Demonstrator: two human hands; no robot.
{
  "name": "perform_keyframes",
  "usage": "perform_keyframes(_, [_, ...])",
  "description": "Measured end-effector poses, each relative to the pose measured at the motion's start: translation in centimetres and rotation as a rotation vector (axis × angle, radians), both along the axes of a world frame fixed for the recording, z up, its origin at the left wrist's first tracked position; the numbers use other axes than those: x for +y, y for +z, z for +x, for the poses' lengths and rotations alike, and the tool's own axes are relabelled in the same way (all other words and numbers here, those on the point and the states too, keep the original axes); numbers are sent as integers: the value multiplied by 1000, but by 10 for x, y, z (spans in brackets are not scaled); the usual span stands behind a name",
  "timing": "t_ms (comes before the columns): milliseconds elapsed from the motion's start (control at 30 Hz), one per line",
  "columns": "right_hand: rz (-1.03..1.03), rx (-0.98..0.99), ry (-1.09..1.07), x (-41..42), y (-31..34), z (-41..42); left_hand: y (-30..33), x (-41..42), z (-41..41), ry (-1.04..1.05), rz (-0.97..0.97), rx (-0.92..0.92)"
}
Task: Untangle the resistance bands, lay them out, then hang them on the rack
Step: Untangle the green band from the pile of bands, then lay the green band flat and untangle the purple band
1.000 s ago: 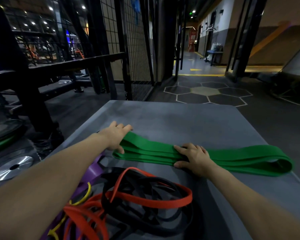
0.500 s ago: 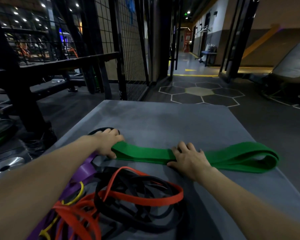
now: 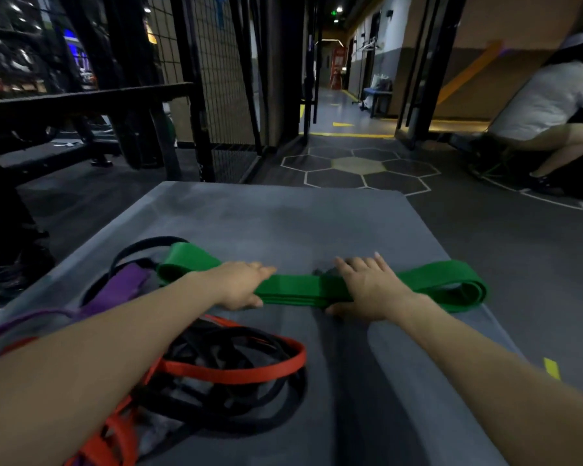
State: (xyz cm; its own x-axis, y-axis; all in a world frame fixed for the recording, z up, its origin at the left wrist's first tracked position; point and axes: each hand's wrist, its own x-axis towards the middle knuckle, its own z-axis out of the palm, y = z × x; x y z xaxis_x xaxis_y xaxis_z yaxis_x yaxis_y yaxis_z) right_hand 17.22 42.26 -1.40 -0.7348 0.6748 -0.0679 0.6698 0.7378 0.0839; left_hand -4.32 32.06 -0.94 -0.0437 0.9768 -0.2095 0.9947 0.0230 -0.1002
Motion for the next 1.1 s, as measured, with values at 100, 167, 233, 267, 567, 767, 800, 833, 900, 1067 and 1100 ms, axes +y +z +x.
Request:
perform_keyframes(100, [-44,-56,-73,19,8,36,-4,3,-5,17,-26,-128])
perform_keyframes(167, [-15,-23,-63,17,1,47,-3,4,-5,22,-26,-143])
perform_keyframes(233, [4,38,-64,10,-8,51,-3,3,-2,40,-31,-147])
perform_keyframes(267, [0,60,-71,8,-11,52,-3,2,-1,47,-30,-136])
perform_keyframes(567, [-16,232,-10,-30,21,31,30,-40,15,108,200,-182])
perform_keyframes(767, [-261,433,25,-105,36,-18,46,-141,1,279,385,-260])
perform_keyframes(800, [-276,446,32,-120,37,-26,46,-159,-2,311,400,-272])
perform_keyframes(833, [-290,448,40,-135,36,-32,46,-175,-3,337,419,-279])
perform_keyframes(900, [-301,434,52,-164,35,-42,45,-206,-3,379,475,-310])
perform_keyframes(1067, [-249,372,-15,-218,33,-44,34,-267,2,473,545,-340])
perform_keyframes(1100, [-233,360,-36,-227,33,-42,29,-278,6,480,540,-341])
